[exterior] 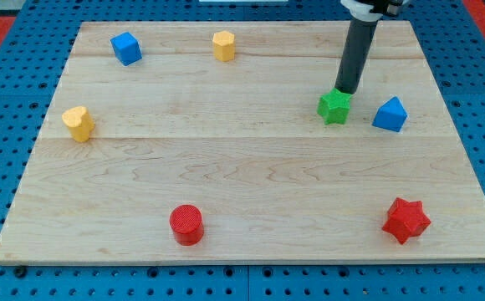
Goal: Push the green star to the bottom left corner of the board
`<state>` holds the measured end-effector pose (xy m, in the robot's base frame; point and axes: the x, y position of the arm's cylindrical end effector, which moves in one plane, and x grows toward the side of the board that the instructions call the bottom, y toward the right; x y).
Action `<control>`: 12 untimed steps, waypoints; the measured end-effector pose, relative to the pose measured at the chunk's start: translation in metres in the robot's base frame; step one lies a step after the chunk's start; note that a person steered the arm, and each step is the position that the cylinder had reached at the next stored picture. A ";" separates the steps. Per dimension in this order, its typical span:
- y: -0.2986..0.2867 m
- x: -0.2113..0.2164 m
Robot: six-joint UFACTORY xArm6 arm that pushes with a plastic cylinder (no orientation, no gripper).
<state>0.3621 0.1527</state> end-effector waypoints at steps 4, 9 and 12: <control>-0.106 0.040; -0.168 0.066; -0.158 0.092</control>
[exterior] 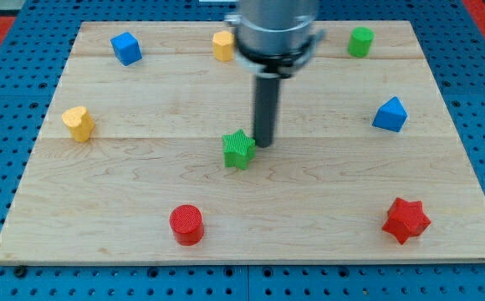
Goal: Push the green star to the bottom left corner of the board
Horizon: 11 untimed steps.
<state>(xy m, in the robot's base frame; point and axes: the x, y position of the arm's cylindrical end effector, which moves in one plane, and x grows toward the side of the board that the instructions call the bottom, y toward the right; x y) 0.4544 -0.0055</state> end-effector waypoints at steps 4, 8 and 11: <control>-0.028 0.050; -0.192 0.013; -0.250 0.046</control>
<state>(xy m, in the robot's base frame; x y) 0.5008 -0.2555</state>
